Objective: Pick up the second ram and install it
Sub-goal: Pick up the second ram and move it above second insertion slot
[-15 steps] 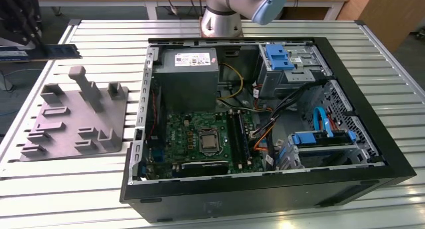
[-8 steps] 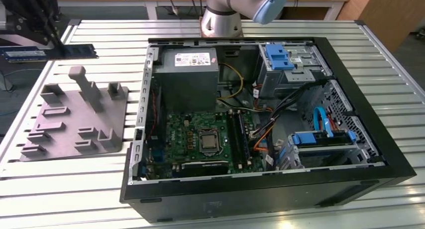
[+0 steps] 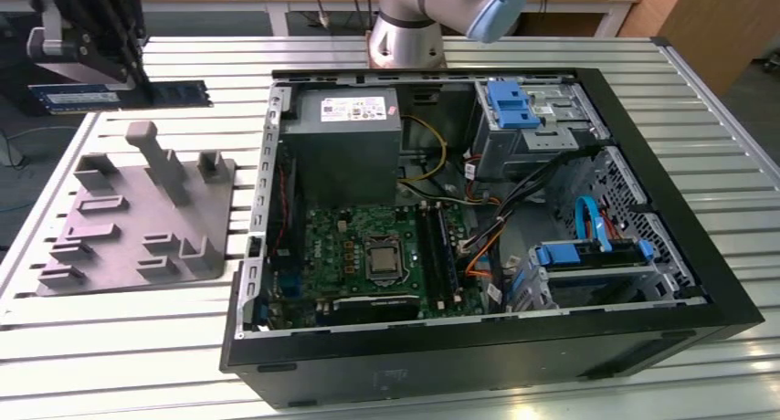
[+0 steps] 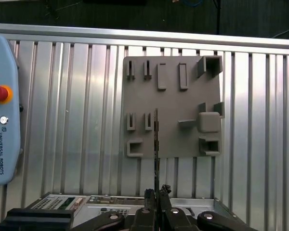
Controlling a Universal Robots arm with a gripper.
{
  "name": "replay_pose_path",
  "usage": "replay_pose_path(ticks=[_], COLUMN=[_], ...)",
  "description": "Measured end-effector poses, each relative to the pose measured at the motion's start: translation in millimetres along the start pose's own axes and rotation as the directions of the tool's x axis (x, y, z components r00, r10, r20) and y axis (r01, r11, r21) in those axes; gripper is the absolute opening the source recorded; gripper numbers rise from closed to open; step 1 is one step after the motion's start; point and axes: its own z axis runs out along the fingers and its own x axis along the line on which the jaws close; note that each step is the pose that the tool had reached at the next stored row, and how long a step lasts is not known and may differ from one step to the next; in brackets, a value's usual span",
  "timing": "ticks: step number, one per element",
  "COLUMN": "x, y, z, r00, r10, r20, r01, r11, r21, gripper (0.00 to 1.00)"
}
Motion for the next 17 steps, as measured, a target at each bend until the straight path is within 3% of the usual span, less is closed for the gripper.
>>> replay_pose_path(ticks=[17], x=[1.9], y=[-60.4], z=[-2.4], r00=[1.0000], r10=[0.000], r20=[0.0003], r01=[0.000], r11=[1.0000], r21=[-0.0053], gripper=[0.14])
